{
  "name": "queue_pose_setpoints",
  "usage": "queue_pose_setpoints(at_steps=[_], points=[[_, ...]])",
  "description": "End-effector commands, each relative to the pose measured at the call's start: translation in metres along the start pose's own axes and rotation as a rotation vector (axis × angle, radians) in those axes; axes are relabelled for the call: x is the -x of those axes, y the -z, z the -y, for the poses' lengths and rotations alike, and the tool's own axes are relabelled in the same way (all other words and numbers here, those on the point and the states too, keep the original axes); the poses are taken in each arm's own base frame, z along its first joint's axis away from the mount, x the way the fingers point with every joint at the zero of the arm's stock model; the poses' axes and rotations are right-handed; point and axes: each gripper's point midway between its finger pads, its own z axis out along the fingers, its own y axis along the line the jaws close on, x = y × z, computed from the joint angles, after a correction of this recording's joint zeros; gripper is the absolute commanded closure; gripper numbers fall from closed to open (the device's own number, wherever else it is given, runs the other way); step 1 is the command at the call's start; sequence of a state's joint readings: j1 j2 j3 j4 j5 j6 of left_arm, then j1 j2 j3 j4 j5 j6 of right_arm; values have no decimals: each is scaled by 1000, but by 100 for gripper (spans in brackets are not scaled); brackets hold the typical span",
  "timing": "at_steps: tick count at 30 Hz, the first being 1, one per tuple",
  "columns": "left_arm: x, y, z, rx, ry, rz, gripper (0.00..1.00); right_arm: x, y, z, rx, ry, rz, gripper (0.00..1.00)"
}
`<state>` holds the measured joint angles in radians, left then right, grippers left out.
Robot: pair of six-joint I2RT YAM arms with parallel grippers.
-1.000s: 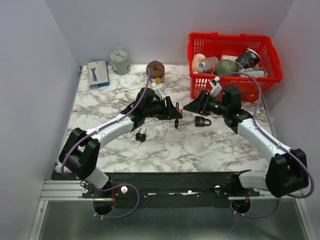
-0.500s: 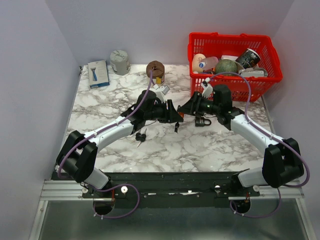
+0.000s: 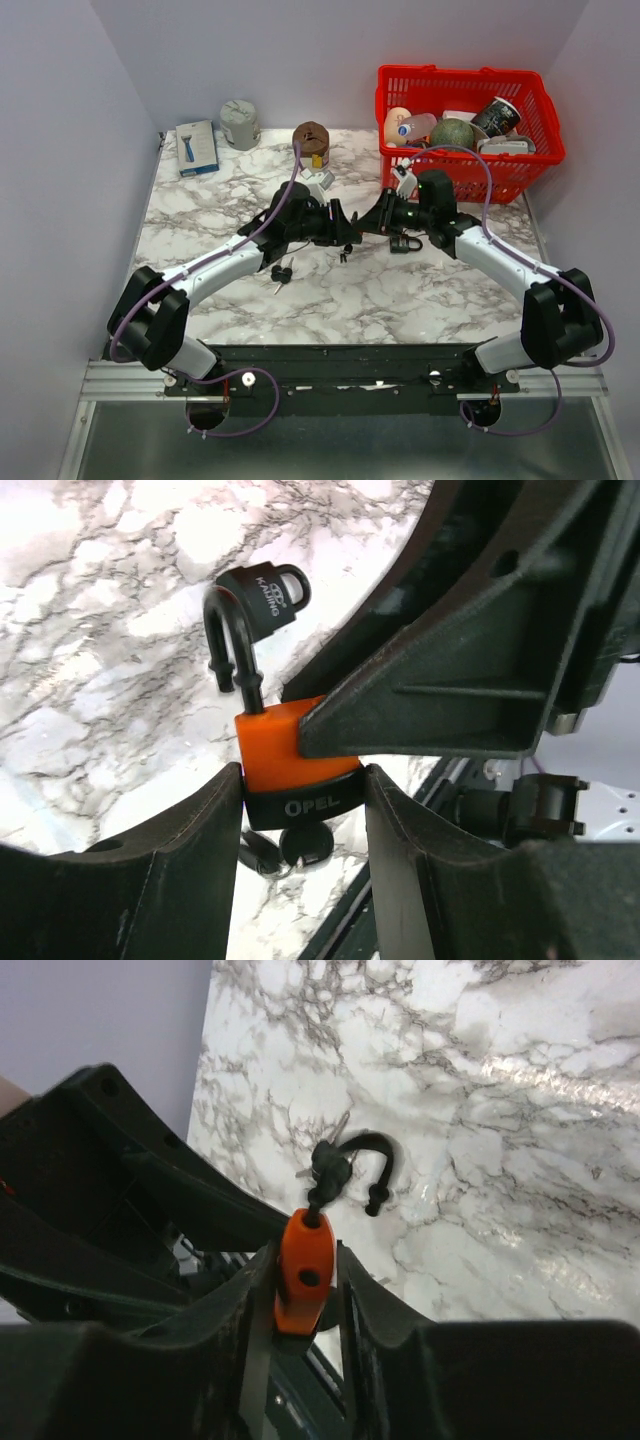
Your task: Unlock with the key
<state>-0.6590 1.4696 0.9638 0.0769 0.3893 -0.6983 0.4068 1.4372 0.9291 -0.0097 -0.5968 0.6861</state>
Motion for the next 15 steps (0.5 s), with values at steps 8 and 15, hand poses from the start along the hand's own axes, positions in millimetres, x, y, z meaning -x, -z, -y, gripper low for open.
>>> queue_pose_setpoints(at_steps=[8, 15], points=[[27, 17, 19, -42, -63, 117, 44, -1, -3, -10, 55, 26, -40, 99], [59, 58, 21, -148, -16, 186, 5, 0, 23, -36, 182, 152, -62, 99]])
